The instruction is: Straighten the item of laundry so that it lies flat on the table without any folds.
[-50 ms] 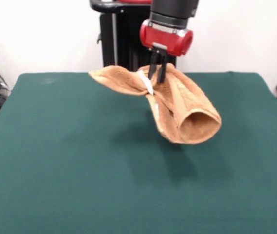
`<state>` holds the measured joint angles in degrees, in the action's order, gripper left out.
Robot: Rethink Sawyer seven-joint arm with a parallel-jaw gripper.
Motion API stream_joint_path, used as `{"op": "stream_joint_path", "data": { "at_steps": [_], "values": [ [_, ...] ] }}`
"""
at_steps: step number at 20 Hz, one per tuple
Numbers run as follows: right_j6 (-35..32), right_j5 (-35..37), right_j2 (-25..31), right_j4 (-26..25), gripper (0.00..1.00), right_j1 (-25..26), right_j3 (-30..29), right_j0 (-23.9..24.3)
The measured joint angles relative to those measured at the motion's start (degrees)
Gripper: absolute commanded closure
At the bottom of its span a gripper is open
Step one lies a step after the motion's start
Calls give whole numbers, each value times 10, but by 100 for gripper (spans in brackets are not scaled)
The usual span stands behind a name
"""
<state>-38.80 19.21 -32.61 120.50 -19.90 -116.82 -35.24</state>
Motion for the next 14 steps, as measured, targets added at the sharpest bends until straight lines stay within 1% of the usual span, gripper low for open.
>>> {"op": "stream_joint_path", "data": {
  "at_steps": [6, 9, 10, 11, 14],
  "values": [
    [0, 0, -8, -8, 0, 10, 0, 1],
    [0, 0, -11, -47, 0, -1, 0, 7],
    [0, 0, -12, -65, 0, -7, 0, 9],
    [0, 0, -15, -95, 0, -20, 0, 12],
    [0, 0, -17, -116, 0, -37, 0, 13]
  ]
}}
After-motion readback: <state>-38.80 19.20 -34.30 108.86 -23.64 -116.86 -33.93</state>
